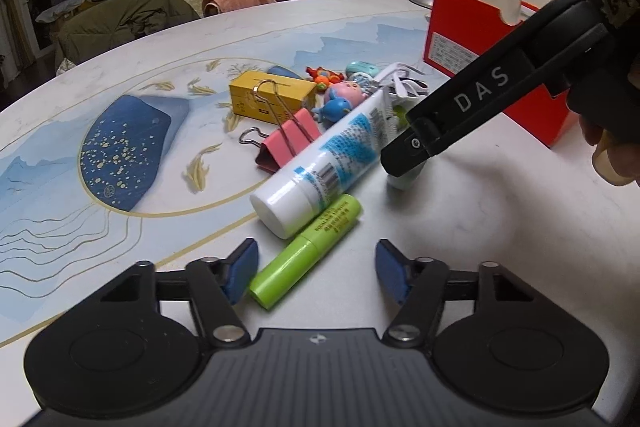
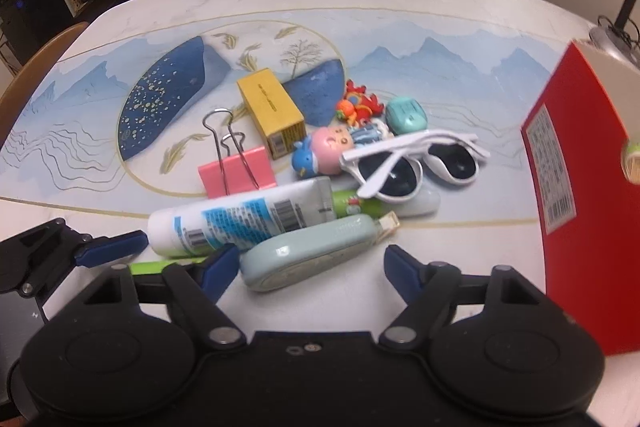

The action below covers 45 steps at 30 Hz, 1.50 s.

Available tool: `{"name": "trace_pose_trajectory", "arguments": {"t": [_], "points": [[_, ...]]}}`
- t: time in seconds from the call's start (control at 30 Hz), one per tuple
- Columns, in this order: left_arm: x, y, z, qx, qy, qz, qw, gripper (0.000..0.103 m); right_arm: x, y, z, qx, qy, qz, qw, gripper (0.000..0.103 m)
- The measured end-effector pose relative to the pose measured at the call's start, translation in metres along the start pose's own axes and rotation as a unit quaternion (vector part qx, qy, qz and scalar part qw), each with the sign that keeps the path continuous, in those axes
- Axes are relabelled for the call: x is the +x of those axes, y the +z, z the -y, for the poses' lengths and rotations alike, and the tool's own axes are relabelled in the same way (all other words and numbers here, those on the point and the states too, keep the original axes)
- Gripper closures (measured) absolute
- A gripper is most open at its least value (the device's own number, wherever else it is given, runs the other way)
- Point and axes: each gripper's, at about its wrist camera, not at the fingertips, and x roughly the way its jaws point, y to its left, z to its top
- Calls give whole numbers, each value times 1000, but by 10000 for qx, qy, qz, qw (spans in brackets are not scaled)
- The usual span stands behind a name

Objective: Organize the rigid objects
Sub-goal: 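Grasp the green highlighter with the left gripper while the right grasps the tape dispenser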

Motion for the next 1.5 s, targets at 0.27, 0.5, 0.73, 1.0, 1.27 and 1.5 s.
{"name": "trace_pose_trajectory", "arguments": {"t": [0.27,0.5,0.73,1.0,1.27,1.5], "points": [[0,2,15,133,-161,-19,9998,61,4,-10,15,222,-37,-152,9996,48],[3,5,20,157,-141,-19,9998,73,1,-13,12,128,-30,-71,9999,54],[7,9,27,198,-43,-35,9998,74,5,-8,6,217,-87,-22,9997,25],[7,9,30,182,20,-41,9998,79,20,-5,0,115,-380,-114,9991,30],[5,9,32,107,45,-82,9999,87,17,-10,5,79,-451,-75,9989,39],[1,13,29,-241,-69,-154,9996,87,-7,-21,19,141,-209,-10,9997,40]]}}
